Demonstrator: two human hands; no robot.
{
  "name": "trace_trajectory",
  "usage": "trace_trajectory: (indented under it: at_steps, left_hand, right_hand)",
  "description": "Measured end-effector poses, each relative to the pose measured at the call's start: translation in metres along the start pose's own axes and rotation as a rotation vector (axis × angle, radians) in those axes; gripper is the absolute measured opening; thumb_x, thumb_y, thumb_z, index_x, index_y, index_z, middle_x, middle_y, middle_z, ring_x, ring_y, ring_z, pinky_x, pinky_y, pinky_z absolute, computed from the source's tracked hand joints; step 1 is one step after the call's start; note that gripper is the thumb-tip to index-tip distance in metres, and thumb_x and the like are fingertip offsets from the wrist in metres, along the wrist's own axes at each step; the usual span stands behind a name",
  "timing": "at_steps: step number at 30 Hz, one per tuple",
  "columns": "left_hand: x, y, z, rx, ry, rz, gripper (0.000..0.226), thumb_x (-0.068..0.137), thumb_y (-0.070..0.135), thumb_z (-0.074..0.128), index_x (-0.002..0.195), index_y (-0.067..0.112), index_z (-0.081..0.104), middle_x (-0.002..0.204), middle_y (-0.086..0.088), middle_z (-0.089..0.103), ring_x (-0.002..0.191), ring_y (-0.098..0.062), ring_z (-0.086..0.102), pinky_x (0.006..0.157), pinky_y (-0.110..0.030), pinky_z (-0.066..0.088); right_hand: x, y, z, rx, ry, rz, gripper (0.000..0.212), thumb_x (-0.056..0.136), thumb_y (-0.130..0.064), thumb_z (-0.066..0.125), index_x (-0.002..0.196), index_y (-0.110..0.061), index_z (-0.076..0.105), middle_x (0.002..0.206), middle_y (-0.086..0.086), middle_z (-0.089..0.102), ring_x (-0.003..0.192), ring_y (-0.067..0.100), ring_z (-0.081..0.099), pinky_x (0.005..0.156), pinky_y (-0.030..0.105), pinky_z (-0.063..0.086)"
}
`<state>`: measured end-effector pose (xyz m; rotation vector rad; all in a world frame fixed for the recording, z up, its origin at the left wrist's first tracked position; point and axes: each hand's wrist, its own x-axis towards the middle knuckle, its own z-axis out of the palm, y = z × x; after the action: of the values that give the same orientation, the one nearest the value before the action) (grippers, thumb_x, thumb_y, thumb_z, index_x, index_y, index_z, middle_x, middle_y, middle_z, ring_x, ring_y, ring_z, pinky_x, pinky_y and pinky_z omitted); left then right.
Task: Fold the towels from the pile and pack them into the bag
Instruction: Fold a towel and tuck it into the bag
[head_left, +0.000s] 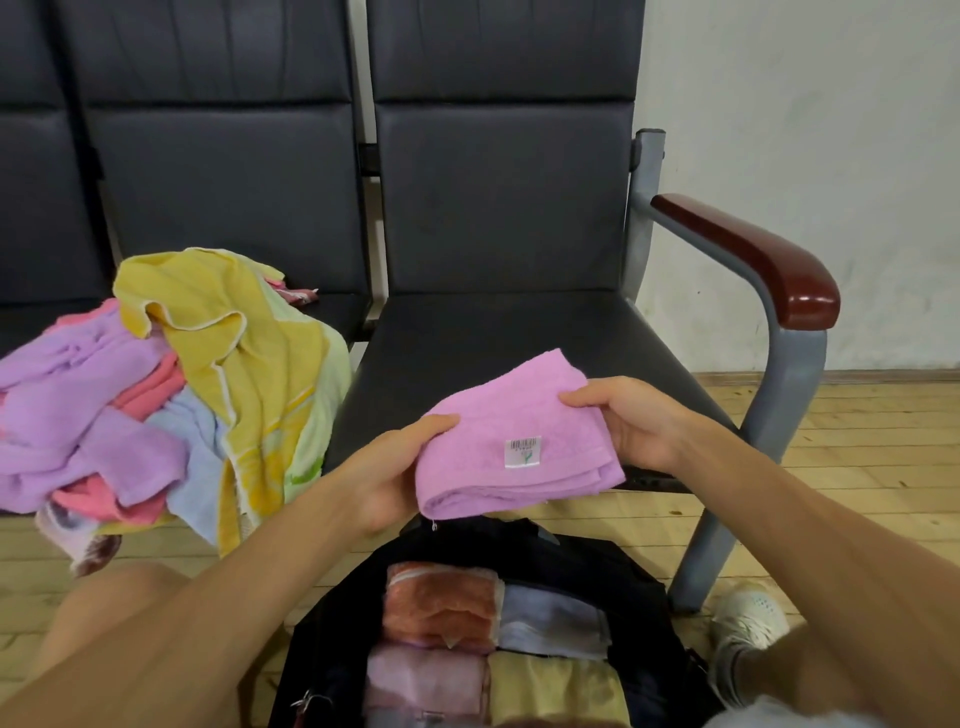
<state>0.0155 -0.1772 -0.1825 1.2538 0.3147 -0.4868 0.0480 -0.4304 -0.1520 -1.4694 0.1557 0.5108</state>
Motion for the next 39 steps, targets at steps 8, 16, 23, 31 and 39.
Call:
trace_trajectory:
  at_steps: [8,16,23,31,39]
  left_hand:
    - [0.0,0.005,0.001,0.095,0.064,0.097,0.032,0.093,0.025,0.06,0.118,0.006,0.063,0.108,-0.017,0.072,0.092,-0.031,0.069,0.078,-0.041,0.056]
    - [-0.001,0.017,-0.006,-0.045,-0.177,0.286,0.035,0.099,0.01,0.047,0.129,0.024,0.058,0.122,-0.009,0.067,0.1,-0.025,0.068,0.075,-0.035,0.058]
    - [-0.005,0.02,-0.009,-0.138,-0.262,0.215,0.036,0.079,0.019,0.045,0.111,0.005,0.052,0.109,-0.016,0.054,0.094,-0.029,0.057,0.076,-0.036,0.052]
    - [0.005,0.01,-0.003,0.296,-0.109,0.373,0.036,0.064,-0.007,0.072,0.078,0.018,0.05,0.087,-0.007,0.056,0.077,-0.02,0.061,0.056,-0.025,0.051]
    - [0.004,0.01,-0.004,0.559,0.023,0.433,0.042,0.081,-0.009,0.057,0.11,0.019,0.045,0.115,-0.007,0.043,0.1,-0.02,0.052,0.071,-0.03,0.051]
  right_hand:
    - [-0.009,0.0,-0.005,-0.025,-0.033,-0.02,0.031,0.093,-0.013,0.062,0.123,-0.002,0.062,0.113,0.017,0.071,0.102,0.033,0.07,0.072,0.04,0.062]
    - [-0.006,-0.003,-0.014,0.192,-0.13,-0.156,0.035,0.098,0.001,0.046,0.127,-0.008,0.062,0.124,0.016,0.066,0.106,0.031,0.064,0.063,0.03,0.061]
    - [-0.005,-0.006,-0.024,0.219,-0.08,-0.126,0.024,0.093,-0.025,0.048,0.098,-0.007,0.062,0.088,0.01,0.064,0.08,0.023,0.059,0.074,0.033,0.05]
    - [-0.004,-0.004,-0.019,-0.04,-0.138,0.006,0.023,0.075,-0.005,0.071,0.098,-0.002,0.069,0.095,0.011,0.069,0.088,0.02,0.068,0.075,0.029,0.059]
    - [0.0,0.001,-0.021,-0.222,-0.086,0.012,0.052,0.061,-0.002,0.08,0.112,0.002,0.069,0.118,0.016,0.069,0.108,0.028,0.068,0.094,0.039,0.055]
